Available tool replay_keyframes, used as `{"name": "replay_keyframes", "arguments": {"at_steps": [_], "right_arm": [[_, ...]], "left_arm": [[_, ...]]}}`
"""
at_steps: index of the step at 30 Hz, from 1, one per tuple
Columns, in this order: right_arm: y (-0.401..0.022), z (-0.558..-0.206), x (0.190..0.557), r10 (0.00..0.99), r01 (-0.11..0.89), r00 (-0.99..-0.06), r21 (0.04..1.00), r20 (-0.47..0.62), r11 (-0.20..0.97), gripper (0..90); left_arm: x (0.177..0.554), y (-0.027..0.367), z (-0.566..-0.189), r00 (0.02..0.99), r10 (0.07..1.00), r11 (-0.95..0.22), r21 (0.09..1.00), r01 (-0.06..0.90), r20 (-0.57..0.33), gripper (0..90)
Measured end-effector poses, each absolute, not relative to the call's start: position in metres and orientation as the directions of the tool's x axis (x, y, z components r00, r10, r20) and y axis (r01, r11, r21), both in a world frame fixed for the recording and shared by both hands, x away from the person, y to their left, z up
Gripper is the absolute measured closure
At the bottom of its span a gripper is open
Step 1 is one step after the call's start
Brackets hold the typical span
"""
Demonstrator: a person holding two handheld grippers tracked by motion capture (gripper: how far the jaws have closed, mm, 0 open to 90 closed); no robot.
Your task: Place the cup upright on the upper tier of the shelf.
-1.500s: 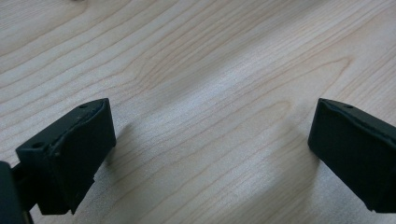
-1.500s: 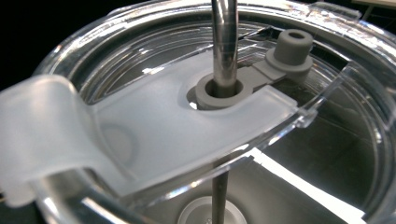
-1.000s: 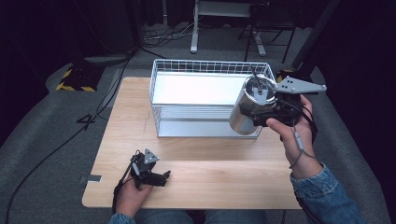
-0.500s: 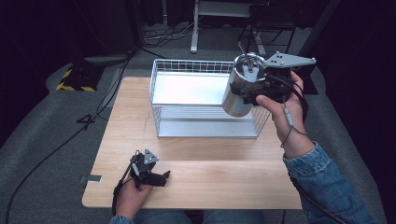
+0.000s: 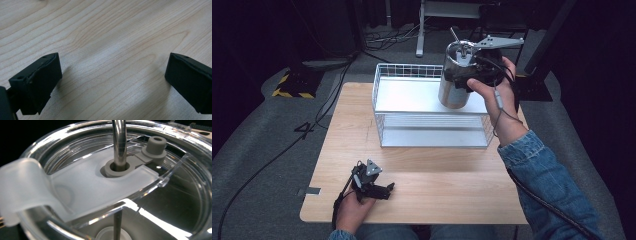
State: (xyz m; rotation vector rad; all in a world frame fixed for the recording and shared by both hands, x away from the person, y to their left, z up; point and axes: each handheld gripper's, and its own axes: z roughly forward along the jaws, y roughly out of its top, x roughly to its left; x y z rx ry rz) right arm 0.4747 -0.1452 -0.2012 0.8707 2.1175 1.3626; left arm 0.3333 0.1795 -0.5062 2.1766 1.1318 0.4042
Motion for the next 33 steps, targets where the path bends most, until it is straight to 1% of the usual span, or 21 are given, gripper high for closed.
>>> {"name": "replay_keyframes", "arguments": {"at_steps": [9,11,22,33], "right_arm": [[-0.131,-0.214,0.508,0.742,0.327,-0.67,0.901,0.008,0.286,3.8],[-0.128,-0.217,0.513,0.738,0.33,-0.674,0.896,0.003,0.297,3.8],[-0.115,-0.224,0.524,0.728,0.343,-0.685,0.885,0.007,0.314,3.8],[-0.111,-0.227,0.53,0.726,0.36,-0.687,0.878,0.02,0.316,3.7]], "left_arm": [[0.333,0.179,-0.506,0.581,0.813,-0.421,0.665,0.617,-0.024,1.4],[0.333,0.179,-0.506,0.581,0.813,-0.421,0.665,0.617,-0.024,1.4],[0.334,0.179,-0.506,0.582,0.813,-0.421,0.665,0.617,-0.025,1.4],[0.334,0.179,-0.506,0.582,0.813,-0.421,0.665,0.617,-0.024,1.4]]}}
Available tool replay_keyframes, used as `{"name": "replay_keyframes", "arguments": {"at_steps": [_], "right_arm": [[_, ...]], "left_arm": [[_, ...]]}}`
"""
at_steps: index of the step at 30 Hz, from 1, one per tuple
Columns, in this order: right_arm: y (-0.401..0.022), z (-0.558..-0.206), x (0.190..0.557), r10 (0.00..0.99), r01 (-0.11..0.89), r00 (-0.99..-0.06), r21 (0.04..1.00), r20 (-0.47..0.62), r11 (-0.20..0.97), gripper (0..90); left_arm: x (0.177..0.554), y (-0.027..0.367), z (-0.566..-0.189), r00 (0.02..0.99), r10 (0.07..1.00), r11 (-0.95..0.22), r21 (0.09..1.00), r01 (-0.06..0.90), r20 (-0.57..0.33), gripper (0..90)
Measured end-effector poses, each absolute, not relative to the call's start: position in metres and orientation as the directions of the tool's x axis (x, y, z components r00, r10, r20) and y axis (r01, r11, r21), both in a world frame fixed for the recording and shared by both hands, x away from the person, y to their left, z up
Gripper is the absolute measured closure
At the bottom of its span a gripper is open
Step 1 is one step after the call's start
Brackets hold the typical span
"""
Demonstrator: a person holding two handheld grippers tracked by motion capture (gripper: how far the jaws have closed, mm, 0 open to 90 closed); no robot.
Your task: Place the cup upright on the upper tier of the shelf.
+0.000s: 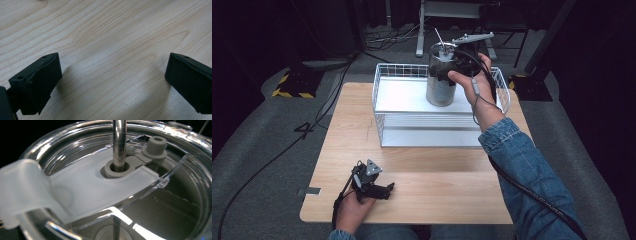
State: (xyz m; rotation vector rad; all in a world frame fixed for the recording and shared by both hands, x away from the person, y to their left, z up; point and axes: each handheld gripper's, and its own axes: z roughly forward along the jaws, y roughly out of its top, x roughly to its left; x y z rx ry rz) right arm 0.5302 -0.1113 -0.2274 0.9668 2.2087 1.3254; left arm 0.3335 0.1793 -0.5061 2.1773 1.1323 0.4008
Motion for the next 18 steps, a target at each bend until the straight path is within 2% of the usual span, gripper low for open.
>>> {"name": "replay_keyframes", "arguments": {"at_steps": [18], "right_arm": [[-0.1146,-0.2323,0.5318,0.705,0.327,-0.709,0.89,0.009,0.317,3.0]], "left_arm": [[0.3335,0.1793,-0.5062,0.582,0.813,-0.421,0.665,0.616,-0.024,1.4]]}}
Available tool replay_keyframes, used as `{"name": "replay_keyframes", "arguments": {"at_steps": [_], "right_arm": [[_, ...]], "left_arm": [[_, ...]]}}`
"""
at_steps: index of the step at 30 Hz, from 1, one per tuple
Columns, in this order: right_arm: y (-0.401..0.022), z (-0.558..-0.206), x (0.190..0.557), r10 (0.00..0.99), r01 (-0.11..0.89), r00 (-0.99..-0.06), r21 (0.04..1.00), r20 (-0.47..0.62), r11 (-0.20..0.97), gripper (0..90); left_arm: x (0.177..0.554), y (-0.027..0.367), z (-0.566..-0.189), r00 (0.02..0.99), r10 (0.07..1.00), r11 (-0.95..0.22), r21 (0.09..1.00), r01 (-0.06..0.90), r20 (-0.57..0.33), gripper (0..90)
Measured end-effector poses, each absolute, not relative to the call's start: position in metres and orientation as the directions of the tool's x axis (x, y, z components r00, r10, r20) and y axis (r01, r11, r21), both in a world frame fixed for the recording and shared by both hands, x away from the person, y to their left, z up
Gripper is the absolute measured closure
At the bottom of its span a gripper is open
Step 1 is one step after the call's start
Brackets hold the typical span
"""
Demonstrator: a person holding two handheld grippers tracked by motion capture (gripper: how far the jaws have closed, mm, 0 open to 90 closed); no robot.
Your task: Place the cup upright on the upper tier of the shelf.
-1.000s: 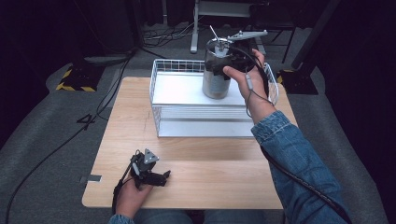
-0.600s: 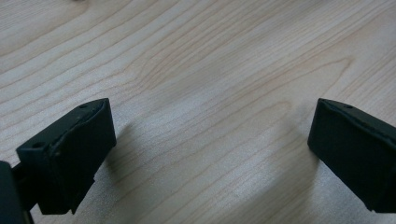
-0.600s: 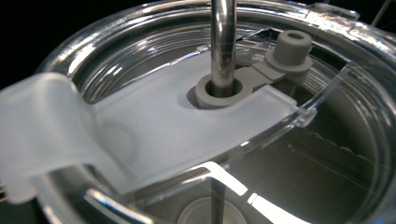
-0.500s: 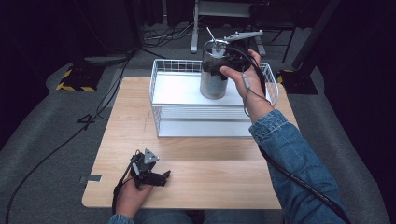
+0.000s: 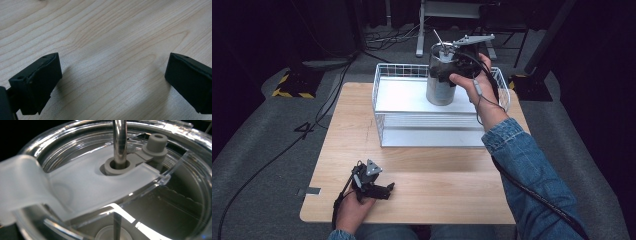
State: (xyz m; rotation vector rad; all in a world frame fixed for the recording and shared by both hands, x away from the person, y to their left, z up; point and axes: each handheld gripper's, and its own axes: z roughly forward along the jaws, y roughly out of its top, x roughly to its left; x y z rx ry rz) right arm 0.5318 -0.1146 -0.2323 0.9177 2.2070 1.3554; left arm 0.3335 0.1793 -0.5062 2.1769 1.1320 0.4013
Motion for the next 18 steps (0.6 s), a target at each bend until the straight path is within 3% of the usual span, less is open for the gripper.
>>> {"name": "replay_keyframes", "arguments": {"at_steps": [8,18], "right_arm": [[-0.1152,-0.2368,0.5331,0.717,0.37,-0.695,0.885,0.06,0.284,0.7],[-0.1207,-0.2306,0.5238,0.704,0.329,-0.71,0.881,-0.008,0.341,0.0]], "left_arm": [[0.3335,0.1793,-0.5063,0.582,0.813,-0.421,0.667,0.616,-0.024,1.4],[0.3335,0.1793,-0.5063,0.581,0.813,-0.42,0.667,0.616,-0.024,1.3]]}}
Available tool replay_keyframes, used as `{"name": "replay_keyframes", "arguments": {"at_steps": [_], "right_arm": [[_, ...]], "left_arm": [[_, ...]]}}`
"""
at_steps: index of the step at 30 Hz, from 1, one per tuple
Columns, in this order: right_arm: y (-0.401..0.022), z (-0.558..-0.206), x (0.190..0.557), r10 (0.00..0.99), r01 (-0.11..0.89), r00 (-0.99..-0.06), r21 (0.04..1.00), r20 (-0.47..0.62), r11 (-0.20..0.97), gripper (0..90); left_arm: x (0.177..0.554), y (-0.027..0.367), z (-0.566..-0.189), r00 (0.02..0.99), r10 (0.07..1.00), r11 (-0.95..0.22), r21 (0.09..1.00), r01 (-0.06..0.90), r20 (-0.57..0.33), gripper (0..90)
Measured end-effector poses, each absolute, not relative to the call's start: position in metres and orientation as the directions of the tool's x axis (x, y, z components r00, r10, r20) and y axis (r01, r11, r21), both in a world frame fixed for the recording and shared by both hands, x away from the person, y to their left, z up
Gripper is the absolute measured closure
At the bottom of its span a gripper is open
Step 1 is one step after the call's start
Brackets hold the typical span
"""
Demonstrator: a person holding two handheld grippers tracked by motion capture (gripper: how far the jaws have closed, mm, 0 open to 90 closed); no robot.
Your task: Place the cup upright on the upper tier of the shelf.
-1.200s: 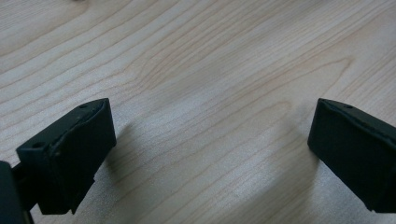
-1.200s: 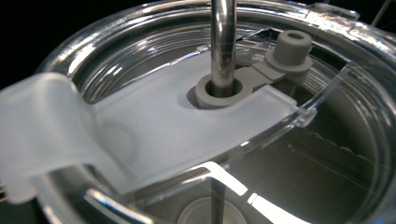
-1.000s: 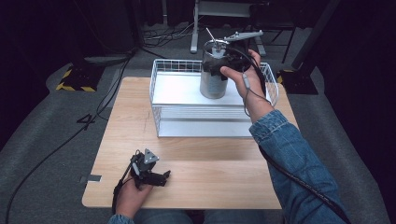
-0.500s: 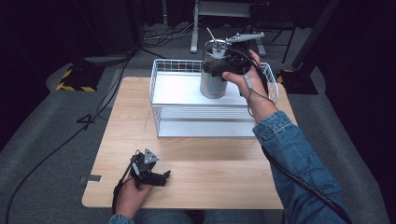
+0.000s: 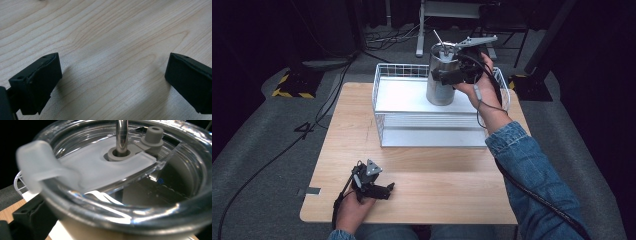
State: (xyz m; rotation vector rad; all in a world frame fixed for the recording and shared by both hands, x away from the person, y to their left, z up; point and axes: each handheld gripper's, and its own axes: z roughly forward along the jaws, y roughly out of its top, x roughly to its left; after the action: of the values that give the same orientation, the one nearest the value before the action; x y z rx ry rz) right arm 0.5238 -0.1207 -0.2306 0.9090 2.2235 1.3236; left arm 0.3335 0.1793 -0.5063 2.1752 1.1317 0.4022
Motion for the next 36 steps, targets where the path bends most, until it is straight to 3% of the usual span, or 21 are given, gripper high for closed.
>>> {"name": "replay_keyframes", "arguments": {"at_steps": [21,36], "right_arm": [[-0.161,-0.219,0.496,0.702,0.308,-0.712,0.899,0.0,0.312,0.0],[-0.193,-0.218,0.452,0.67,0.258,-0.742,0.919,-0.009,0.298,0.0]], "left_arm": [[0.333,0.18,-0.507,0.581,0.814,-0.417,0.669,0.615,-0.027,1.4],[0.333,0.179,-0.506,0.581,0.814,-0.42,0.666,0.617,-0.025,1.3]]}}
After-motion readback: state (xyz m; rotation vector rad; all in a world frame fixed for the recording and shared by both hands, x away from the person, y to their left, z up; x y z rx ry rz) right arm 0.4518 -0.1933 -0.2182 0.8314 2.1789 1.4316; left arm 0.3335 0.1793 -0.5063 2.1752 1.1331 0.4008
